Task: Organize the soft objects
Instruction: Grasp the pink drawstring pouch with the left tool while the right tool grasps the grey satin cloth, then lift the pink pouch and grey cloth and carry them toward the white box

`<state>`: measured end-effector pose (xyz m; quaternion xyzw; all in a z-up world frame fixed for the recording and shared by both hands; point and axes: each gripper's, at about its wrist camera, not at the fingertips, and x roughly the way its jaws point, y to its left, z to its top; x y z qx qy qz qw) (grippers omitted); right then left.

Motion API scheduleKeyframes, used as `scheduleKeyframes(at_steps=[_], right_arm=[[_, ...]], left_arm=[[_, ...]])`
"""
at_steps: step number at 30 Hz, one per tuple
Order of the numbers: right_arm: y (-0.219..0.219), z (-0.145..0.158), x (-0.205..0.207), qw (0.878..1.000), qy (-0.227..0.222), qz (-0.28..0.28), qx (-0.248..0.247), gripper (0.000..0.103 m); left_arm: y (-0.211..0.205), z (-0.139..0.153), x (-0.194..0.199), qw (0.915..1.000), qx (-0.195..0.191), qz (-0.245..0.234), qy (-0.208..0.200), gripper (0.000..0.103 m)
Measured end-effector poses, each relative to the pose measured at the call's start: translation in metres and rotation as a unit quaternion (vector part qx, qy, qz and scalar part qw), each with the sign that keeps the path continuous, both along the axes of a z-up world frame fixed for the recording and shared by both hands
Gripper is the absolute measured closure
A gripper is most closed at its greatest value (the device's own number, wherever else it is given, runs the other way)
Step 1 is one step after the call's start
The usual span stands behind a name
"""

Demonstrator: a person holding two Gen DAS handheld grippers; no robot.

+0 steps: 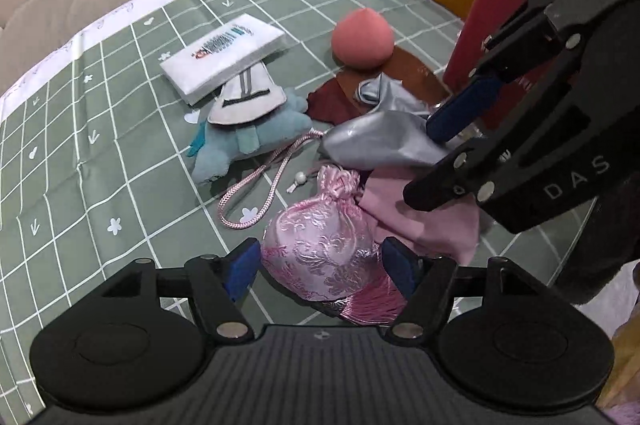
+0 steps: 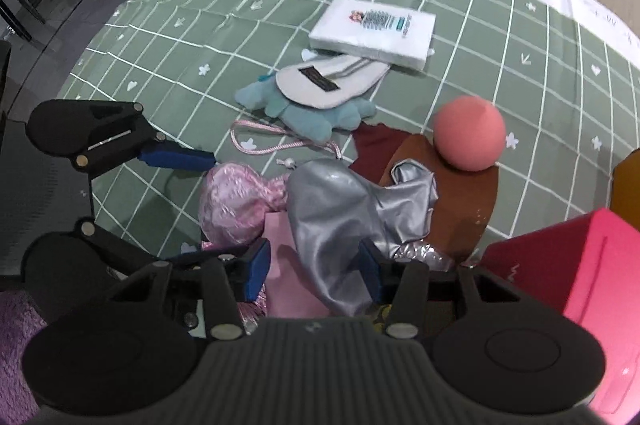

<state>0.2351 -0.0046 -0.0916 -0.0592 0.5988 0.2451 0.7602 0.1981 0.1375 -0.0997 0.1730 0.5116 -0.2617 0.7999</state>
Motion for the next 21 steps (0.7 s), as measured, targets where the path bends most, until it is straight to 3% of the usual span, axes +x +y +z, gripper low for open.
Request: scheduleKeyframes(at_steps=[3, 4, 6, 8, 14, 21], right_arm=[[0.002, -0.004, 0.001, 1.0, 0.006, 0.002, 0.001, 0.065], [0.002, -0.005, 0.002, 1.0, 0.009, 0.002, 0.002, 0.074], [0.002, -0.009, 0.003, 1.0, 0.017, 0.001, 0.003, 0.081], [0.002, -0.01, 0.003, 1.0, 0.019, -0.001, 0.002, 0.09], [0.0, -0.003, 0.0, 1.0, -0.002, 0.008, -0.002, 0.102], [-0.006, 0.022, -0.004, 0.999, -0.031, 0.009, 0.005, 0.103]], left_arm=[[0.0, -0.005, 0.004, 1.0, -0.002, 0.0, 0.006, 0.022], [0.001, -0.007, 0.005, 1.0, -0.003, 0.002, 0.008, 0.024], [0.001, -0.009, 0.007, 0.9999, -0.003, 0.007, 0.011, 0.04], [0.001, -0.009, 0.007, 0.9999, 0.0, 0.008, 0.007, 0.044], [0.002, 0.003, 0.003, 0.9996, 0.005, 0.026, -0.008, 0.05], [0.01, 0.032, -0.001, 0.997, 0.004, 0.074, -0.024, 0.051]])
